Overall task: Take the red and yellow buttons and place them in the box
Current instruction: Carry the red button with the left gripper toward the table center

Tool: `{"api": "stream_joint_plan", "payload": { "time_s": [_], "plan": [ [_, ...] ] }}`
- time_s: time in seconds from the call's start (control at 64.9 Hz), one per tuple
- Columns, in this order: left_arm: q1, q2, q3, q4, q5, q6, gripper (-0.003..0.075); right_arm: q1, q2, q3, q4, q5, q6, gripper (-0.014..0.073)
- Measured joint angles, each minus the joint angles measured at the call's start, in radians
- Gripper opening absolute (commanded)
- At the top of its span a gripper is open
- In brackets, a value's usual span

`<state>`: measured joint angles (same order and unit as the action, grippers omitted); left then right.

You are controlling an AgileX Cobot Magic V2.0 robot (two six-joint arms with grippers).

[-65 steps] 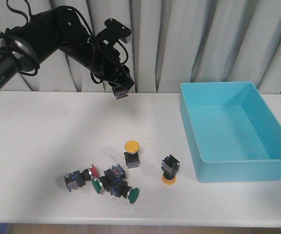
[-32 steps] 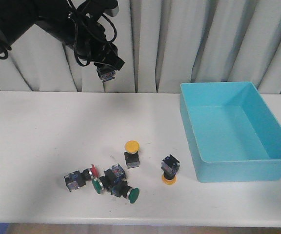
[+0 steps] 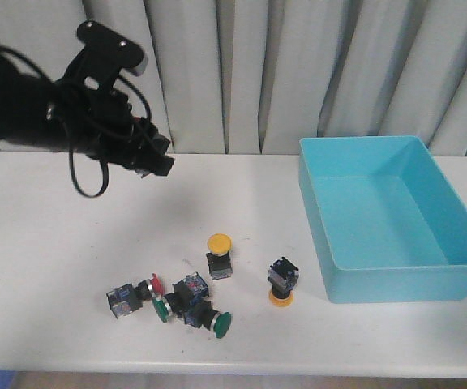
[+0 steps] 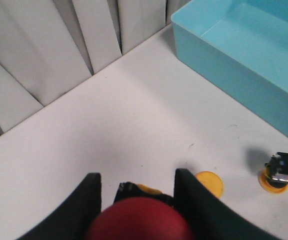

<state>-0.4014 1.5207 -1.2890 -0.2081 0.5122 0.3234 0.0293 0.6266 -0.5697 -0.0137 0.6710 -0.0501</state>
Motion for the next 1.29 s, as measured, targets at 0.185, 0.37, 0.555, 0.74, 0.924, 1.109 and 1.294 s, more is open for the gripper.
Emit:
{"api": "stream_joint_plan", "payload": {
  "time_s": [0.185,0.37,0.555,0.74,0.924,1.109,1.294],
  "plan": [
    [0.000,-0.183,0.340,-0.141,-0.228,0.000,0.0241,0.000,0.000,0.000,0.000,0.000,0.000,0.0527],
    [-0.001,-0.266,0.524,-0.311,-0.280,0.000,0.0242,0.000,0.000,0.000,0.000,0.000,0.000,0.0527],
    [-0.004,-0.271,0.543,-0.398,-0.224,0.014,0.0242,0.000,0.000,0.000,0.000,0.000,0.000,0.0527],
    [-0.004,-0.274,0.543,-0.534,-0.145,0.122,0.0242,0.000,0.000,0.000,0.000,0.000,0.000,0.0527],
    [-0.004,-0.274,0.543,-0.841,-0.022,0.373,0.0242,0.000,0.000,0.000,0.000,0.000,0.000,0.0527],
    [-0.004,-0.274,0.543,-1.184,0.093,0.648,0.0242,0.000,0.000,0.000,0.000,0.000,0.000,0.0527],
    [-0.004,-0.274,0.543,-1.320,0.097,0.716,0.0242,0.000,0.000,0.000,0.014,-0.001,0.001,0.0527]
  ]
}}
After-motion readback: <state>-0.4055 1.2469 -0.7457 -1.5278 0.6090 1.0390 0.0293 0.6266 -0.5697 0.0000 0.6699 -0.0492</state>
